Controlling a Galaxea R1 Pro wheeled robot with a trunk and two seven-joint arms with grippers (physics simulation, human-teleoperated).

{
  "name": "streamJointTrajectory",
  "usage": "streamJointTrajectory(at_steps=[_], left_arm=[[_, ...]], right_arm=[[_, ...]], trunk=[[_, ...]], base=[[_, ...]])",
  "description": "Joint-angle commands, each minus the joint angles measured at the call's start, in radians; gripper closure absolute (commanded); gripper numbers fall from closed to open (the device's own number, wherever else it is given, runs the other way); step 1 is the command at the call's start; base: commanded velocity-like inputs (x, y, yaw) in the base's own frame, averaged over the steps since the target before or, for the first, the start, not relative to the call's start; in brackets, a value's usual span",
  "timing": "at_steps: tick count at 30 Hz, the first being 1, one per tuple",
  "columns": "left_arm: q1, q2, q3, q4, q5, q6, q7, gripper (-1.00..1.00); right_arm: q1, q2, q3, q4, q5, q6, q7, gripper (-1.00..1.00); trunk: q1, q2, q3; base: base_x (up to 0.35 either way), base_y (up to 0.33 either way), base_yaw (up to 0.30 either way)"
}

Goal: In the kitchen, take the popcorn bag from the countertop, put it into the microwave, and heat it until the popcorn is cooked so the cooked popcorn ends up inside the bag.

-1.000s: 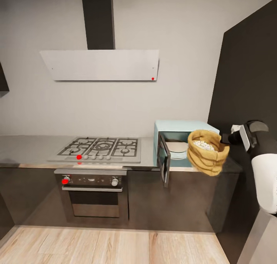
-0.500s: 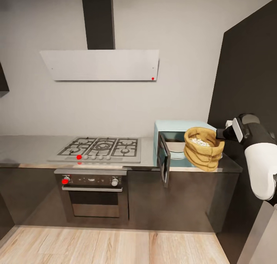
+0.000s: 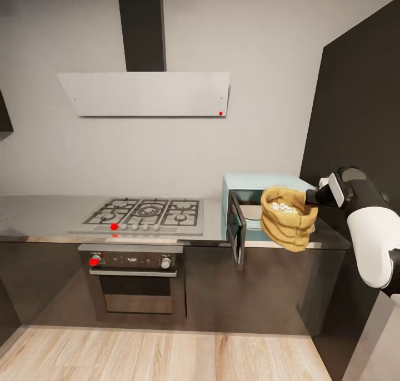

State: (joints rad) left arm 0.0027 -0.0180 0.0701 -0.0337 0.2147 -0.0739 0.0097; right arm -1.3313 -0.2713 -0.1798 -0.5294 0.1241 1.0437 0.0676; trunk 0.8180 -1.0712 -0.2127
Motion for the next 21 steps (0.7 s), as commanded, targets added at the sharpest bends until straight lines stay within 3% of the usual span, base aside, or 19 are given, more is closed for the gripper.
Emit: streamJointTrajectory(at_steps=[1,9,21], left_arm=[[0.0,0.0,0.007,-0.002,0.0,-0.001,0.001,-1.0],[0.0,0.0,0.005,-0.002,0.0,0.0,0.001,-1.0],[0.0,0.0,0.01,-0.002,0.0,0.0,0.001,-1.0]], right_arm=[[-0.001,0.001,-0.004,0.031,0.012,0.003,0.007,1.0],[-0.001,0.006,-0.004,0.088,0.015,0.003,0.002,1.0],[0.001,-0.007,0.0,0.156,0.035,0.003,0.008,1.0]], trunk=[[0.0,-0.001,-0.001],[0.0,-0.001,-0.001],[0.0,-0.001,-0.001]], base=[[0.0,0.0,0.0],[0.0,0.0,0.0],[0.0,0.0,0.0]])
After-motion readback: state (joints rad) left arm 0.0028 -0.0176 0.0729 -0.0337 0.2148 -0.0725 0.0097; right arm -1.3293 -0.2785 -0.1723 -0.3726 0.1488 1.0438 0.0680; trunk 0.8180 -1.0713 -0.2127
